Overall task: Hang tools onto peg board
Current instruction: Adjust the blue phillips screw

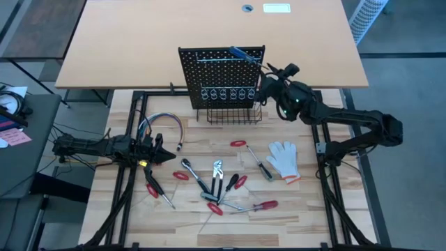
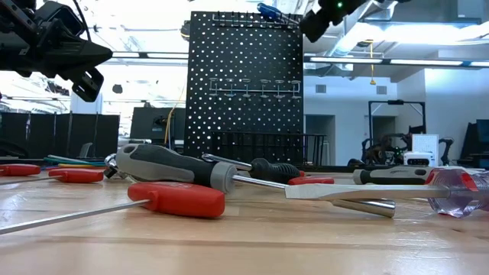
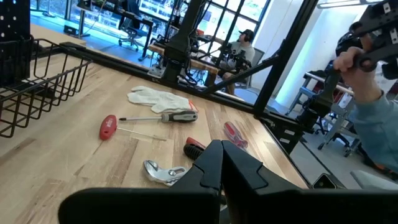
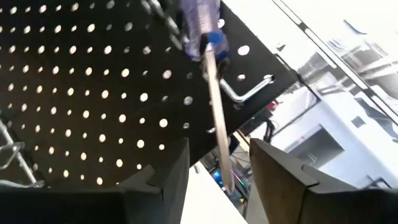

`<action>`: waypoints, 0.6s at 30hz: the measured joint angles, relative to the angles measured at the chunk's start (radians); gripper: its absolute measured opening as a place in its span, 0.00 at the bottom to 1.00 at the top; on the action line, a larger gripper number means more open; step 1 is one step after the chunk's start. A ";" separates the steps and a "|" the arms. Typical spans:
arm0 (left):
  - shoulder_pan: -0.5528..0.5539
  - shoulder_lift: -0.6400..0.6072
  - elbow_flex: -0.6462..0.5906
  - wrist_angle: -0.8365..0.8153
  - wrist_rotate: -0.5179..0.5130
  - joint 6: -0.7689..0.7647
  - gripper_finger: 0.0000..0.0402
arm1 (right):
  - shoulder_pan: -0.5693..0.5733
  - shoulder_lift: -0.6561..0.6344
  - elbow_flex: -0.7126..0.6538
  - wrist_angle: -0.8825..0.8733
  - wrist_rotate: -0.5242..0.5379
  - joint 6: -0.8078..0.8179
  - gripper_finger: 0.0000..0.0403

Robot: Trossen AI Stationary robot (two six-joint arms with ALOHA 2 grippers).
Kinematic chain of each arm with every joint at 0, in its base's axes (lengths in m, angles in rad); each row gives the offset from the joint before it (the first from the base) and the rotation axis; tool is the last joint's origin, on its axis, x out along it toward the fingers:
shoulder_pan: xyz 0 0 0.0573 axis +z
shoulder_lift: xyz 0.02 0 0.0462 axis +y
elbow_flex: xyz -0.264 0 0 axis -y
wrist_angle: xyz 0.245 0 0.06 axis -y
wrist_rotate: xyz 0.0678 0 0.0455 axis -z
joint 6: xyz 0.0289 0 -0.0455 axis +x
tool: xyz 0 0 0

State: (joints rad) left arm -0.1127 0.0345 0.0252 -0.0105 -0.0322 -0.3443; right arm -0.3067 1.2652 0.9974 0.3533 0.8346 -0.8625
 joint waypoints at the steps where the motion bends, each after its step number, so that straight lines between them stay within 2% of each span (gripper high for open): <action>1: 0.000 0.000 0.000 0.000 0.000 0.000 0.00 | -0.005 0.000 0.000 -0.010 -0.016 0.002 0.42; 4: 0.000 0.000 0.000 0.000 0.000 0.000 0.00 | -0.004 0.000 0.000 -0.013 -0.022 0.044 0.34; 13: 0.000 0.000 0.000 0.000 0.000 0.000 0.00 | -0.011 0.000 0.000 -0.041 -0.029 0.142 0.05; 15: 0.000 0.000 0.000 0.000 0.000 0.000 0.00 | -0.015 0.000 0.000 -0.051 -0.029 0.178 0.02; 18: 0.000 0.000 0.000 0.000 0.000 0.000 0.00 | -0.024 0.000 0.000 -0.073 -0.046 0.265 0.04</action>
State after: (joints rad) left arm -0.1127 0.0345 0.0250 -0.0105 -0.0326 -0.3443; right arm -0.3306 1.2648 0.9974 0.2800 0.7888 -0.5973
